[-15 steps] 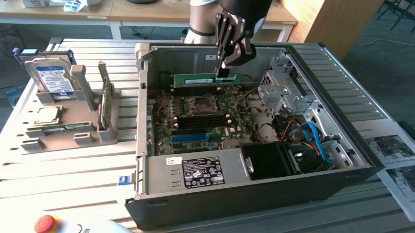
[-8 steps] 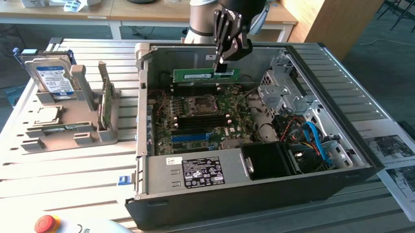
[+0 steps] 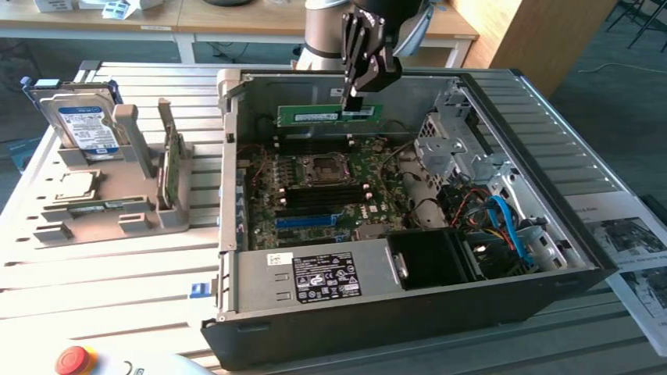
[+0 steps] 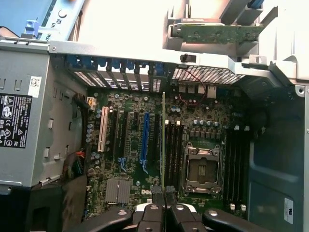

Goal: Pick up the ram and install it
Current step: 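Pick up the ram and move it above insertion slot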

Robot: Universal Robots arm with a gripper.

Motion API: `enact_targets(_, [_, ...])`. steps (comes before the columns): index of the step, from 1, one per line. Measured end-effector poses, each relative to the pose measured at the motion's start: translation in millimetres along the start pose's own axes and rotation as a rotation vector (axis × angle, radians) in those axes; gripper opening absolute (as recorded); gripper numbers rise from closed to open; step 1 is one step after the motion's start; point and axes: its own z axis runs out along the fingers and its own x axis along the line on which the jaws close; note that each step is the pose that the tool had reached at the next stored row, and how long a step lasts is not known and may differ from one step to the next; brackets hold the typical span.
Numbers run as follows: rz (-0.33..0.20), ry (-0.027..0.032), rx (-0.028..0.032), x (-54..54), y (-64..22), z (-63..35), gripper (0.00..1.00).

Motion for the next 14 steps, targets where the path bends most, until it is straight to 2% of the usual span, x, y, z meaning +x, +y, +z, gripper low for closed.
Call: enact_targets(14, [0.000,0.0015,0.0089,-0.3,-1.1,12.3,0.12])
